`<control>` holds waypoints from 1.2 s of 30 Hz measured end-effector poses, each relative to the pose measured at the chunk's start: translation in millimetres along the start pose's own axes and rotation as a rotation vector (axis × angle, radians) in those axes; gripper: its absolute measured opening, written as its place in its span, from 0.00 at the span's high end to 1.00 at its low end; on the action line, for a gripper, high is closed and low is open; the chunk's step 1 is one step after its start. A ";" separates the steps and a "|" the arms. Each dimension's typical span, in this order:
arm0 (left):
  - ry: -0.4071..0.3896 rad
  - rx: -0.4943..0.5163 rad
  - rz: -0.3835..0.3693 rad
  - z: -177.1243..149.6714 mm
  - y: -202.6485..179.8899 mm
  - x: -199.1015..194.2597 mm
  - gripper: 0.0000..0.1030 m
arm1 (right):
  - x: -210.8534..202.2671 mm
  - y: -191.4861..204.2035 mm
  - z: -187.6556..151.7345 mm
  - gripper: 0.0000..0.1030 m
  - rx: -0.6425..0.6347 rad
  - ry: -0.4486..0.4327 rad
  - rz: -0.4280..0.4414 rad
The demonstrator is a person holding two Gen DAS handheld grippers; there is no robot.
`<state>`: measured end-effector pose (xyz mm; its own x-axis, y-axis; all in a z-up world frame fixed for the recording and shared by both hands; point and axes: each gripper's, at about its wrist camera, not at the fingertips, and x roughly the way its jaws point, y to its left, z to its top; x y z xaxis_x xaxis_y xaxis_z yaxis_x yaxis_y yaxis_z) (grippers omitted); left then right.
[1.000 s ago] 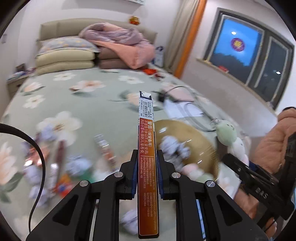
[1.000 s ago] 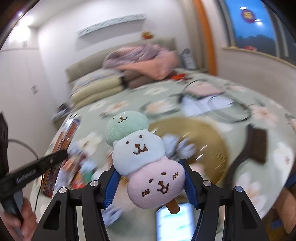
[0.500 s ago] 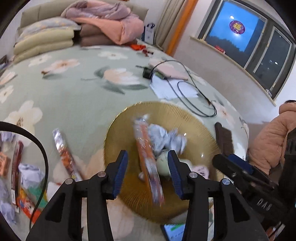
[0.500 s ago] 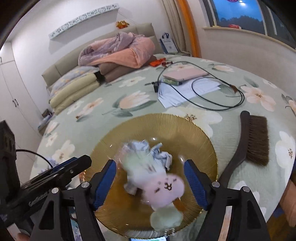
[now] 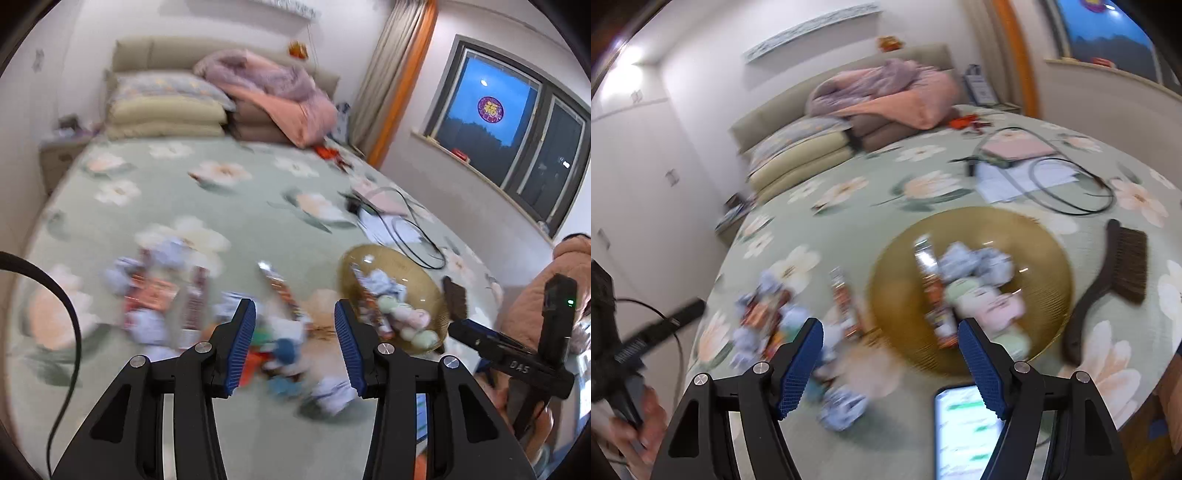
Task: Organize objects
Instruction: 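Move both open tools back to the clutter on the bedspread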
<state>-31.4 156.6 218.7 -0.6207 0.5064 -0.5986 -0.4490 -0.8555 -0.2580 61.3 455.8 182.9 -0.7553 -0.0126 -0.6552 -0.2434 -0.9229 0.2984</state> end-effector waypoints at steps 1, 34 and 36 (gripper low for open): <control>-0.019 0.012 0.028 -1.4 7.8 -16.9 0.59 | -0.5 13.5 -7.1 0.28 -0.021 0.015 0.015; 0.251 -0.099 0.160 -104.7 136.5 112.4 0.05 | 133.2 41.7 -117.0 0.22 0.016 0.361 -0.075; 0.256 -0.106 0.144 -100.5 139.0 120.7 0.05 | 138.0 43.9 -112.9 0.22 0.013 0.349 -0.067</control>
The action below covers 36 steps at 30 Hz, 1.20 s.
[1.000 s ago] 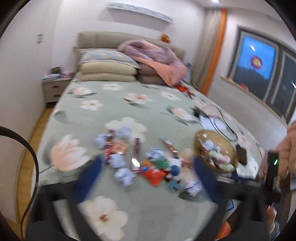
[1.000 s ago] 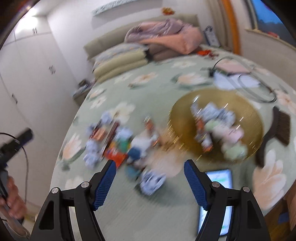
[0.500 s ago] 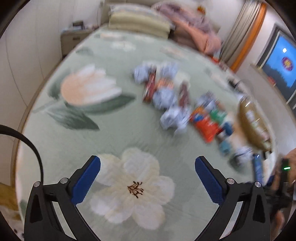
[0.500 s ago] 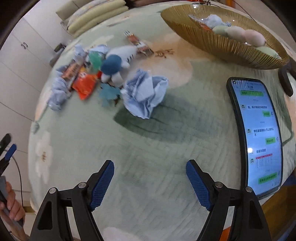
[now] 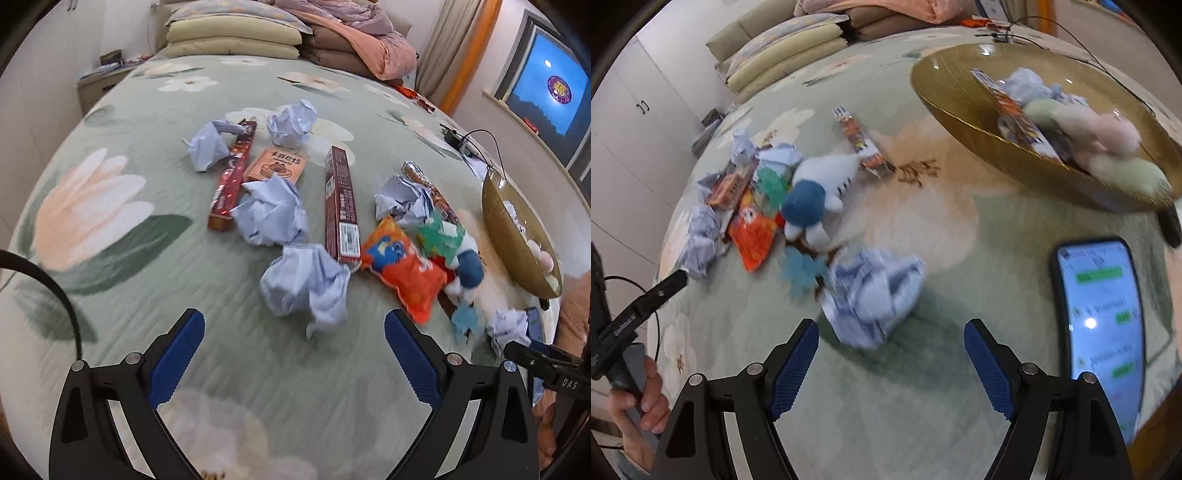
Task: Organize objects
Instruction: 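Move both open tools back to the clutter on the bedspread, then grasp a crumpled paper ball with each tool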
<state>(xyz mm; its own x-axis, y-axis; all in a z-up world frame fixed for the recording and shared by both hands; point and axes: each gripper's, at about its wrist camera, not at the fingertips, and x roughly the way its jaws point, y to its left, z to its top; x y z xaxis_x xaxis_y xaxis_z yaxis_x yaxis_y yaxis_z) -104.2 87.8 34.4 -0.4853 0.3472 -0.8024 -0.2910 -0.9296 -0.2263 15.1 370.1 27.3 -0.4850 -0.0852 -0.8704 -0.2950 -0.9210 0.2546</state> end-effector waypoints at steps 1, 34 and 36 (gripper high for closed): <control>-0.001 0.003 -0.004 2.6 -1.1 3.1 0.05 | 1.3 1.7 3.1 0.22 -0.007 -0.011 -0.008; 0.011 -0.056 -0.039 -82.5 -3.5 -82.3 0.52 | -16.8 40.3 -53.5 0.23 -0.213 -0.007 0.115; 0.008 -0.042 -0.049 -80.3 -10.1 -82.9 0.52 | -11.6 37.4 -50.0 0.27 -0.192 0.001 0.108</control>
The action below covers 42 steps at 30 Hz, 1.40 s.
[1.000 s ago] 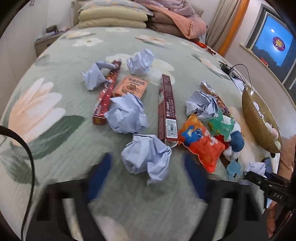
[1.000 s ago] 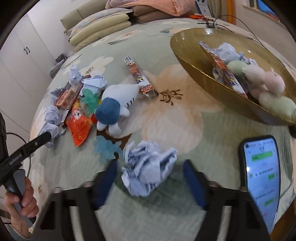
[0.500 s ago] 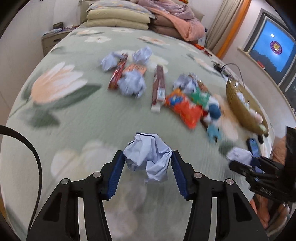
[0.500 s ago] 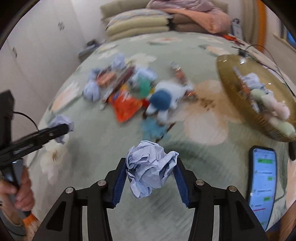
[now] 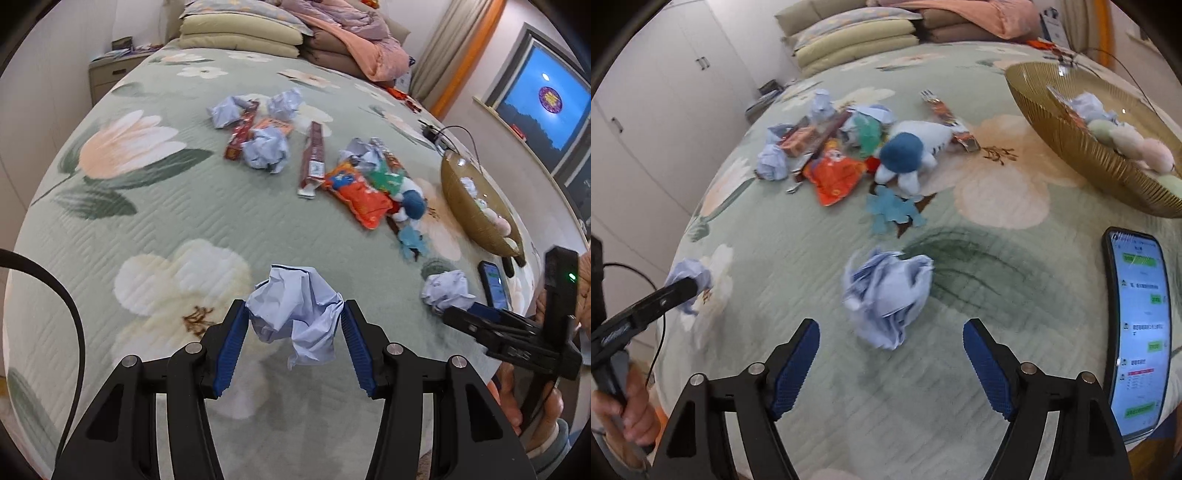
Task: Organize objects
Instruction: 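Grasp a crumpled paper ball with each tool, then carry both paper balls over the gold plate and open both tools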
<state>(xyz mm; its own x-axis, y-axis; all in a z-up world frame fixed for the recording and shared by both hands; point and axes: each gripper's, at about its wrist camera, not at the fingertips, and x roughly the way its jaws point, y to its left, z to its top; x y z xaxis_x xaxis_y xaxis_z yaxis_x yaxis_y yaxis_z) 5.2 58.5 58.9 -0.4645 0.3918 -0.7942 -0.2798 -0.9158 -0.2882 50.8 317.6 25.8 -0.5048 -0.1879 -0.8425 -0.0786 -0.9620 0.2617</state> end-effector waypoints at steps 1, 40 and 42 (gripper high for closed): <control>-0.001 0.010 -0.004 1.5 -4.3 0.5 0.52 | 4.0 0.5 3.1 0.31 0.008 -0.001 0.000; -0.067 0.283 -0.208 163.1 -278.2 98.3 0.14 | -129.7 -190.4 127.3 0.59 0.276 -0.290 -0.104; -0.088 0.277 -0.190 160.1 -264.0 85.3 0.14 | -131.0 -192.0 120.3 0.58 0.285 -0.294 -0.109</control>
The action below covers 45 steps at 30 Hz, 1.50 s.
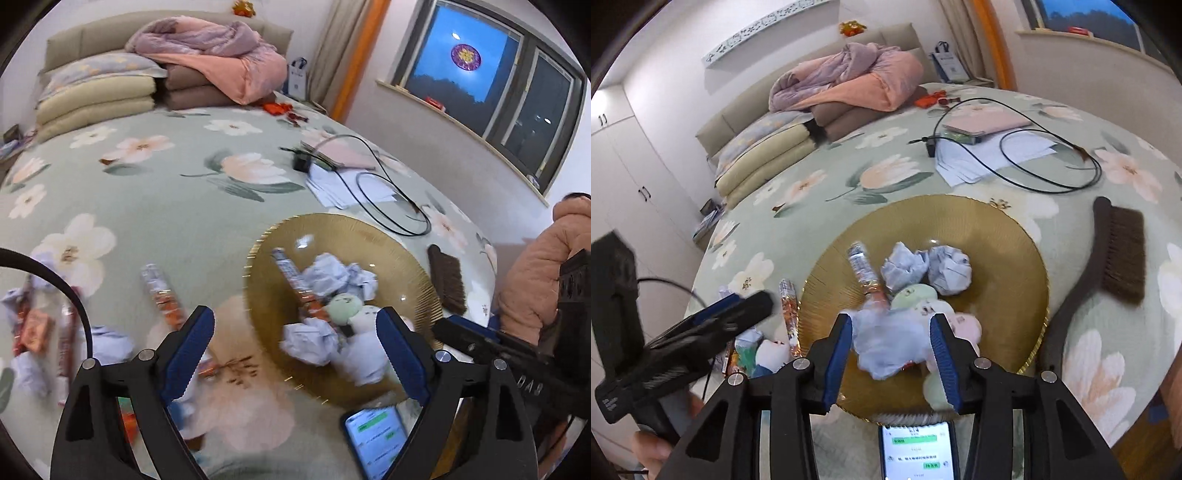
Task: Organize objects
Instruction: 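Carry both paper balls over the gold plate and open both tools, then return to the clutter and grasp a crumpled paper ball with the left tool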
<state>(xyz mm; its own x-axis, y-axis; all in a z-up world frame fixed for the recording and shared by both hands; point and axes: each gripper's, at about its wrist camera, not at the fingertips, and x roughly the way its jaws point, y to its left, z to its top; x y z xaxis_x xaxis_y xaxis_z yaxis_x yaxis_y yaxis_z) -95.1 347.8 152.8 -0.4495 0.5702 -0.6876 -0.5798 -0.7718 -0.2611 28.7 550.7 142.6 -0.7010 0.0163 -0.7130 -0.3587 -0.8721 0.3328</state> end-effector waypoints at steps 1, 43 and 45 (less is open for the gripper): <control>-0.010 -0.002 0.012 -1.6 5.4 -7.6 0.14 | -3.7 0.8 -3.3 0.58 0.000 0.000 0.003; 0.095 -0.114 0.315 -91.0 257.5 -15.5 0.51 | 128.9 232.6 -139.1 0.33 -0.538 0.287 0.140; 0.086 -0.112 0.305 -93.4 257.2 -14.3 0.55 | 137.9 241.8 -132.0 0.33 -0.549 0.278 0.147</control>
<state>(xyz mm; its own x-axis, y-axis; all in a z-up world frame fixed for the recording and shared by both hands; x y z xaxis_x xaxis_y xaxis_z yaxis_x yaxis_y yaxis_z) -174.3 114.9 32.2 -0.5293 0.2864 -0.7986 -0.3474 -0.9319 -0.1039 -73.4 277.6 43.3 -0.5062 -0.1862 -0.8421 0.1492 -0.9806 0.1271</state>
